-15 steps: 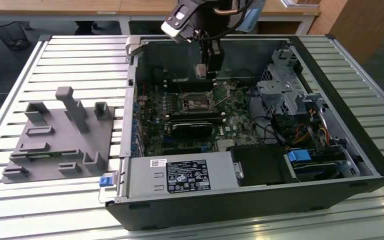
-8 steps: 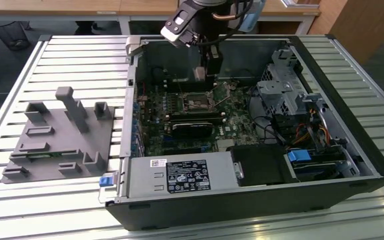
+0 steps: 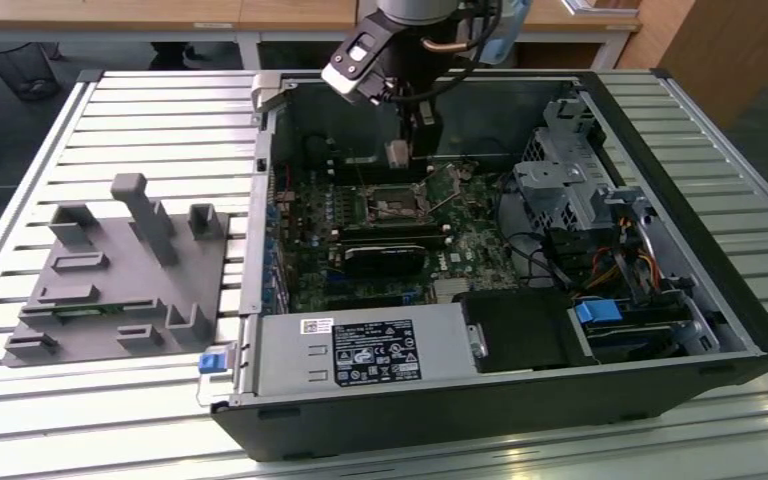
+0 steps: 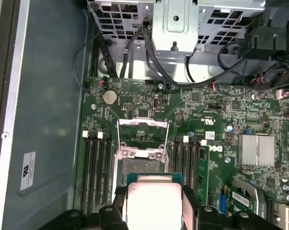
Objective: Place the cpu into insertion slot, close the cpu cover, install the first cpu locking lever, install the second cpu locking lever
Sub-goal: 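Place the cpu into insertion slot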
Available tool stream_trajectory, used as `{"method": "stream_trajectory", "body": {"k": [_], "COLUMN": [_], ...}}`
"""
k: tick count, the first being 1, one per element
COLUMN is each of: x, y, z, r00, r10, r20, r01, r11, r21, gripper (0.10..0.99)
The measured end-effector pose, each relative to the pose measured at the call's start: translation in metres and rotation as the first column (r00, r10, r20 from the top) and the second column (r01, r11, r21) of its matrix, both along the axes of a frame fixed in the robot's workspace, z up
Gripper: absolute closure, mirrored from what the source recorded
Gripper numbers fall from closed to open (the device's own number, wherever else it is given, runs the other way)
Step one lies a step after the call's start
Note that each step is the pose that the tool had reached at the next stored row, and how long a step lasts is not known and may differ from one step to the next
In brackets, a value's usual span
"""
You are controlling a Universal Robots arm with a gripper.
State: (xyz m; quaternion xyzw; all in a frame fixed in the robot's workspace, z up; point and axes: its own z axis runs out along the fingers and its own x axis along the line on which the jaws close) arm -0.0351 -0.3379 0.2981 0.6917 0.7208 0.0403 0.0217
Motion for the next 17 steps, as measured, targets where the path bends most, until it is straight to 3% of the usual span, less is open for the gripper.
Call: {"method": "stream_trajectory", "body": {"k": [9,17], "x": [0.0,-0.0001], "y": [0.0018,0.0018], "z": [-0.0133,-0.018], "r00": [1.0,1.0], "r10": [0.0,0.0], "r20": [-0.0001,-0.0001], "r01": [0.0,0.0], "r11": [1.0,1.0], "r21": [0.0,0.0], "gripper": [0.545,0.545]}}
